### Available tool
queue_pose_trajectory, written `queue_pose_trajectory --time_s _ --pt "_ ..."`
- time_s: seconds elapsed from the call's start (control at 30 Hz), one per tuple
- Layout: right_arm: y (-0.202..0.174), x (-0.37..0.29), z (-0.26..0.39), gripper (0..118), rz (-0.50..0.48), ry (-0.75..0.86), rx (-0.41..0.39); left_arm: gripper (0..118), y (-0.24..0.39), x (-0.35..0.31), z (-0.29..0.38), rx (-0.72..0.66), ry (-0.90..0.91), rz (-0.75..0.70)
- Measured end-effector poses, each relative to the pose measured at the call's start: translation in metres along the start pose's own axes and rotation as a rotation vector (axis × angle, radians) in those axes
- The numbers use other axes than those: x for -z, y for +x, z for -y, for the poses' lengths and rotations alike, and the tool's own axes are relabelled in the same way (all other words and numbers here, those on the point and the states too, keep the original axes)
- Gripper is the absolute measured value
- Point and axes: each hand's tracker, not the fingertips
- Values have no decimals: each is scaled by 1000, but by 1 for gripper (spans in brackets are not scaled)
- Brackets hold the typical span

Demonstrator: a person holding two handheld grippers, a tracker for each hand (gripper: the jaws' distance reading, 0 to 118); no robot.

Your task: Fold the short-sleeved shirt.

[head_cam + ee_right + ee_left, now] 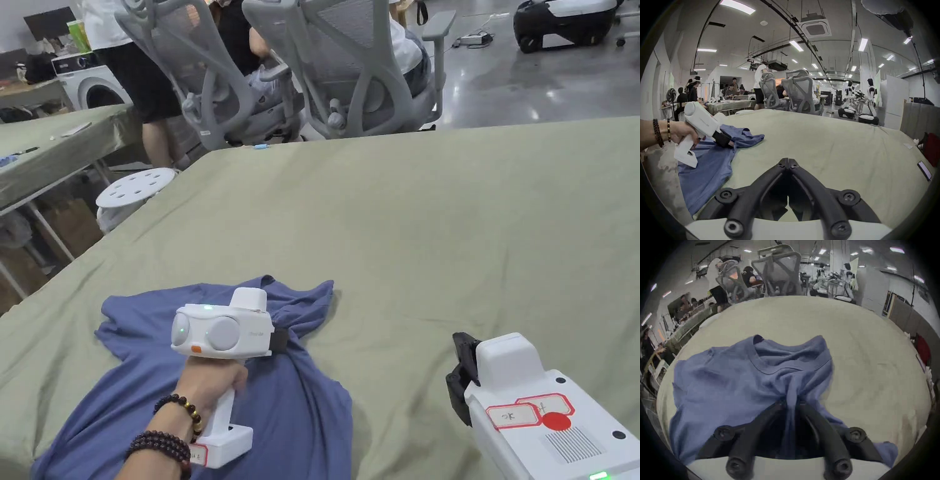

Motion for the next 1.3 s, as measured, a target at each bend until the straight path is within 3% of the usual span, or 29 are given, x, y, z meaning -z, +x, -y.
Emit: queue_pose_trajectory --time_s 0.17,0.3,0.43,0.53,0.67,0.8,0.93,1.07,1.1,1.2,1.23,1.3 --pt "11 -6 -1 0 10 4 0 6 11 -35 -12 -5 205 -24" --pt "30 -17 -1 0 53 7 23 6 45 -84 -46 8 355 106" --pt "49 -43 -4 0 129 41 -9 6 129 -124 -85 208 460 273" --pt "70 -71 2 0 206 71 10 6 228 -144 -94 324 499 481" --pt "109 -118 9 0 382 107 11 6 360 -138 -92 466 464 765" --pt "157 -175 16 0 534 99 45 6 485 -102 -81 507 373 936" --pt "201 -218 29 0 669 26 37 6 577 -44 -42 560 186 921" --pt "228 -239 43 0 730 -7 53 10 613 3 3 634 44 832" --pt "232 -242 45 0 731 -5 68 26 614 8 5 627 44 833" --pt "233 -240 47 0 735 -10 72 102 599 -4 -5 593 134 801" --pt "231 -236 45 0 739 -17 64 114 590 -13 -13 565 186 804" --pt "225 -229 39 0 732 -29 77 118 558 -34 -35 481 305 827"
